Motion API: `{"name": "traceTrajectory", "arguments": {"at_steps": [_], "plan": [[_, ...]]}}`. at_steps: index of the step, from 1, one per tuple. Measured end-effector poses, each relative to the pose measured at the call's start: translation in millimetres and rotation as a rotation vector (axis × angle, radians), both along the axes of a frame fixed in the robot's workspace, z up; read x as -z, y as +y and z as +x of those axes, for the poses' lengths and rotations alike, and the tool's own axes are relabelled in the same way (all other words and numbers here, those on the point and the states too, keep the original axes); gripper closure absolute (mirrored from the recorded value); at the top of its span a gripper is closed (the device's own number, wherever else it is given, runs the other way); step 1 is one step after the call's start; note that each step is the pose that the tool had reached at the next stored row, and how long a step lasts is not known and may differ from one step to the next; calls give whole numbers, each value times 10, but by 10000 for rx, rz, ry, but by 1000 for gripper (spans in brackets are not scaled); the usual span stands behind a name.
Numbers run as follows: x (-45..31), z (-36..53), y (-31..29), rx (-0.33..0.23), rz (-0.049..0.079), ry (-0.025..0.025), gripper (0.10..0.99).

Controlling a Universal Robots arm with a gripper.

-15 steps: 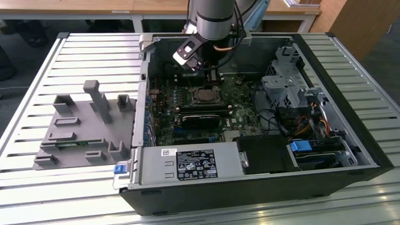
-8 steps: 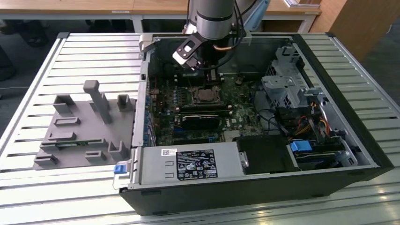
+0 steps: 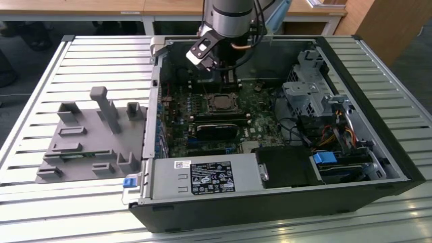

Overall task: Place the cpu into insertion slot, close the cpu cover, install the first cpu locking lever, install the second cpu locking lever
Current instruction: 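Install the first cpu locking lever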

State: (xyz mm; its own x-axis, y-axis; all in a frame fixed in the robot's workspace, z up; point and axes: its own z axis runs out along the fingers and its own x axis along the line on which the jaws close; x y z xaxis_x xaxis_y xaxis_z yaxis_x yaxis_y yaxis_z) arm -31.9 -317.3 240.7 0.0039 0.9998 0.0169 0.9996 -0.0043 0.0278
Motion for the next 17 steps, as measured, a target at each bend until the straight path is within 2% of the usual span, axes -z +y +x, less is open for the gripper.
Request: {"name": "traceTrajectory", "arguments": {"at_steps": [11, 14, 17], "plan": [[-336, 0, 0, 0, 1, 0, 976], [-344, -1, 0, -39, 1, -1, 976], [-345, -2, 0, -392, -1, 0, 976]]}}
